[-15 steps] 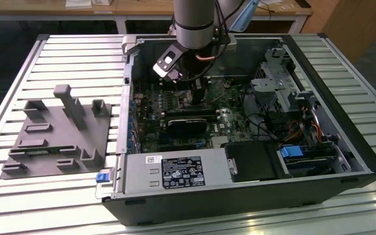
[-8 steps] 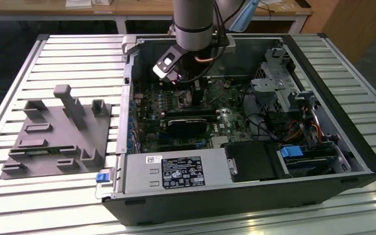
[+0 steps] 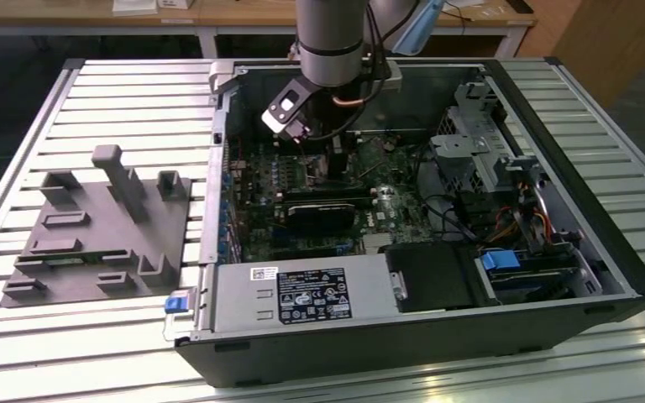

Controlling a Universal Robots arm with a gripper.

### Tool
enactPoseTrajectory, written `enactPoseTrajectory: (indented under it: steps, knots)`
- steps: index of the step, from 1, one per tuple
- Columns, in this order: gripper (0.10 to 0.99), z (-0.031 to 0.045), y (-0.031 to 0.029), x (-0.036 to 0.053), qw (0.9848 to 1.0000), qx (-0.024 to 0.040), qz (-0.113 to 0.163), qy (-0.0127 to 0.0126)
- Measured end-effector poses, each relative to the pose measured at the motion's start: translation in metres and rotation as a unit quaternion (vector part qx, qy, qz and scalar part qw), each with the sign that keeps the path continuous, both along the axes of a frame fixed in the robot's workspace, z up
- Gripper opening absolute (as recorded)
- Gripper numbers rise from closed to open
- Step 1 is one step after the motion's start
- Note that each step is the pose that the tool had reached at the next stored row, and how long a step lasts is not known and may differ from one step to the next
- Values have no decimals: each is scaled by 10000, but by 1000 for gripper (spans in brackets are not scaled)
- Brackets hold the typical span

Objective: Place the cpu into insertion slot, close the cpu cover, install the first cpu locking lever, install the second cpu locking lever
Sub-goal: 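Place the cpu into insertion slot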

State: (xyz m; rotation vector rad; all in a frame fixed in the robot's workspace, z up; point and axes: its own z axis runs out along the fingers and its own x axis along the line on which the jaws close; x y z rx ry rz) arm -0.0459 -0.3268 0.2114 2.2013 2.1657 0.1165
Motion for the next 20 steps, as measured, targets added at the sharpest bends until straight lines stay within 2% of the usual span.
enactPoseTrajectory:
  steps: [7,20]
  knots:
    - [537,-68,26,-15,10000,0,-10,0]
    - [537,-169,32,-33,10000,4,-7,0]
